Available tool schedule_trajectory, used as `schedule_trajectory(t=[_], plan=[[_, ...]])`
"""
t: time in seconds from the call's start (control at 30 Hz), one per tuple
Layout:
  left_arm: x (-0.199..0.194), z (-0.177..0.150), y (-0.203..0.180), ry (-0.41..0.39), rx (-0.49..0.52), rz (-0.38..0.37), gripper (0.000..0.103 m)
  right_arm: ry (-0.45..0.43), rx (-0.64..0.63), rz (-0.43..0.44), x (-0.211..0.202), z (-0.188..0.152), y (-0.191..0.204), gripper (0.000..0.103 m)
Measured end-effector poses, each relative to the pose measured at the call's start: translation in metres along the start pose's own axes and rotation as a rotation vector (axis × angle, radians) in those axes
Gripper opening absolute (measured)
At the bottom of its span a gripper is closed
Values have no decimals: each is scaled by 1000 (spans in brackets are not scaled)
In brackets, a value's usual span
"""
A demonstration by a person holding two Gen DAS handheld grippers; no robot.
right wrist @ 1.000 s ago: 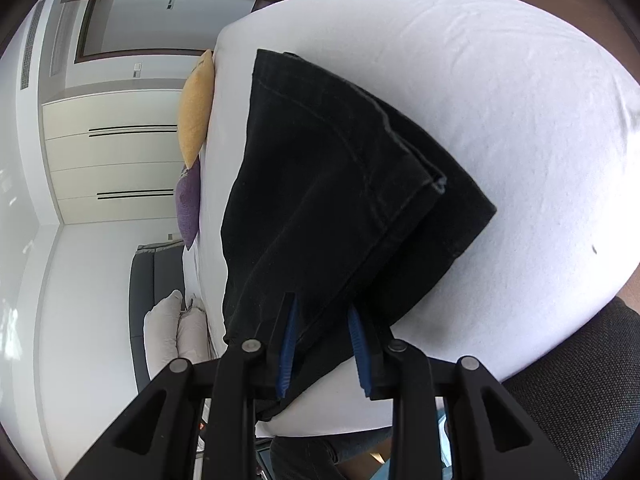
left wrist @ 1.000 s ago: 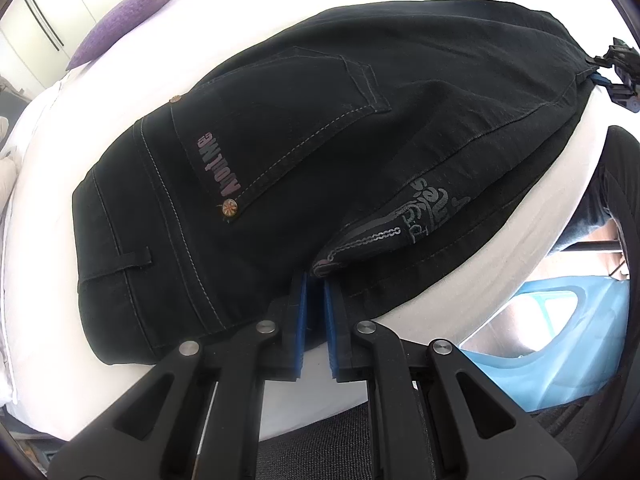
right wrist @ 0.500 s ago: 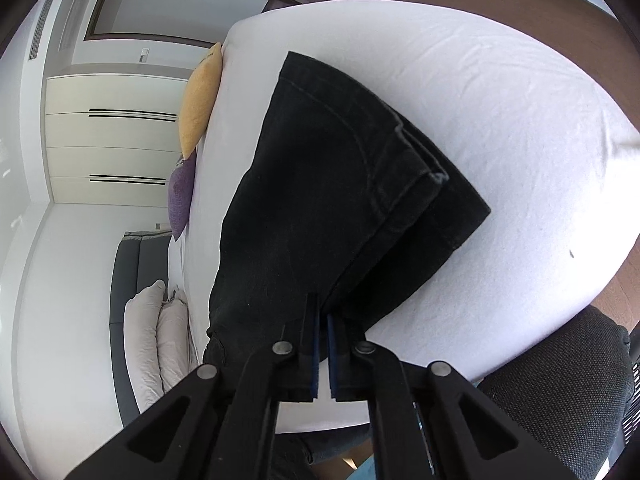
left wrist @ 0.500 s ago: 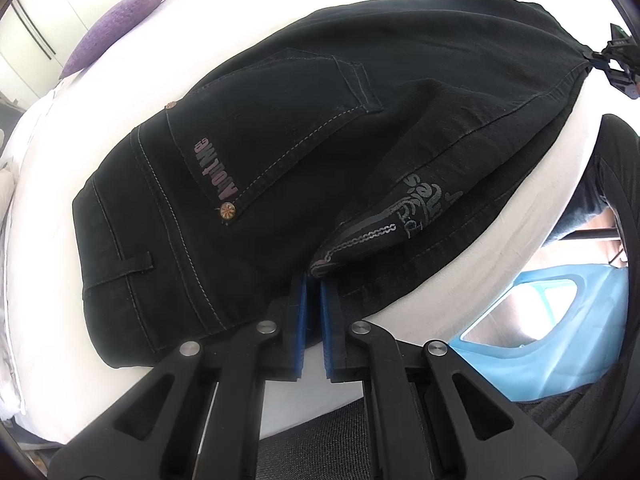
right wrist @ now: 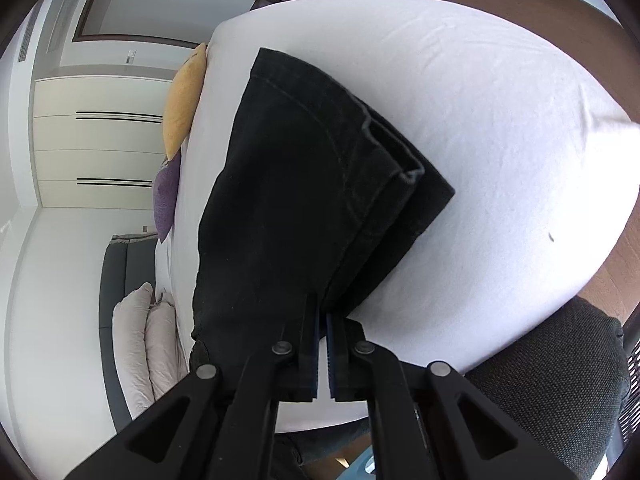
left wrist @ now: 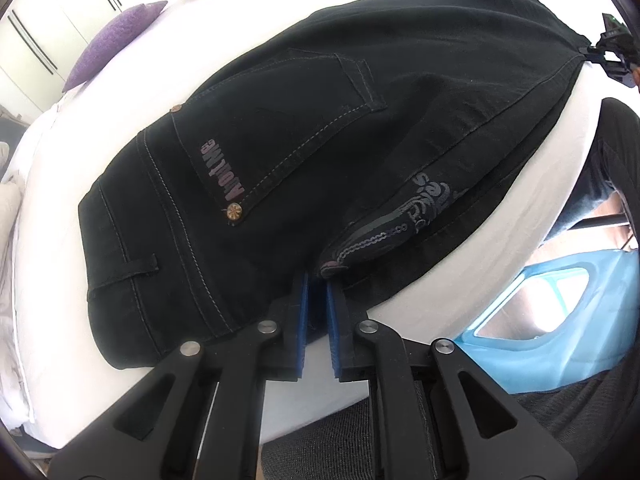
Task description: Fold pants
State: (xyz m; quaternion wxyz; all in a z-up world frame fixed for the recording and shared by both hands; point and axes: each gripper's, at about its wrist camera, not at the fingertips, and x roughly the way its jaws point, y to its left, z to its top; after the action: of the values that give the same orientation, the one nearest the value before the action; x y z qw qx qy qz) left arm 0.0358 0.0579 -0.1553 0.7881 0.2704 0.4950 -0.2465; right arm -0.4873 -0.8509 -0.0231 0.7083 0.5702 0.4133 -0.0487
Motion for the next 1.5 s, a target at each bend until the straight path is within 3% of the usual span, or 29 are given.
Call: schedule_trajectory(t=[0.1,0.17,0.2,0.27,0.37,0.47,0.57,0.67,0.73,0.77,0.83,0.93,1.03,1.13,1.37,1.5], plan=[[-8,-1,-5,2,7,12,15,28,2,1,-2,0,4,12],[-17,-3,-11,23,11,9,17,33,-46,-72,-13,-3,13,35],[-22,-3,-12,39,4,10,26,24,-75,-106,-21,-5,18,40],[-41,-1,-15,29,-22,1,44,8,-118,-120,-35,-8,27,41],[-70,16,-27,-65,-48,-36,48,-2,-189,-51,-39,-10,55,41],[-79,55,-43,-190,-121,-97,61,56,-293,60,-9,-13,95,41],[-50,98,-66,-228,-165,-178,61,133,-335,125,35,-15,118,41],[-9,118,-79,-163,-210,-209,61,204,-312,192,75,-19,119,41],[21,110,-81,-55,-250,-201,61,232,-290,68,94,-19,103,40],[23,101,-80,-66,-260,-215,61,244,-265,31,98,-17,89,22],[14,82,-78,-63,-252,-245,61,240,-219,27,93,-11,63,0],[-4,66,-67,-16,-207,-277,61,207,-161,63,67,-5,37,0],[-33,74,-24,-85,-249,-224,61,172,-206,8,46,-1,48,4],[-40,104,22,-136,-292,-174,61,125,-263,36,34,5,74,34],[12,183,54,4,-91,-95,61,172,-418,28,62,15,120,35],[29,209,44,46,3,-115,61,207,-450,-31,85,13,123,34]])
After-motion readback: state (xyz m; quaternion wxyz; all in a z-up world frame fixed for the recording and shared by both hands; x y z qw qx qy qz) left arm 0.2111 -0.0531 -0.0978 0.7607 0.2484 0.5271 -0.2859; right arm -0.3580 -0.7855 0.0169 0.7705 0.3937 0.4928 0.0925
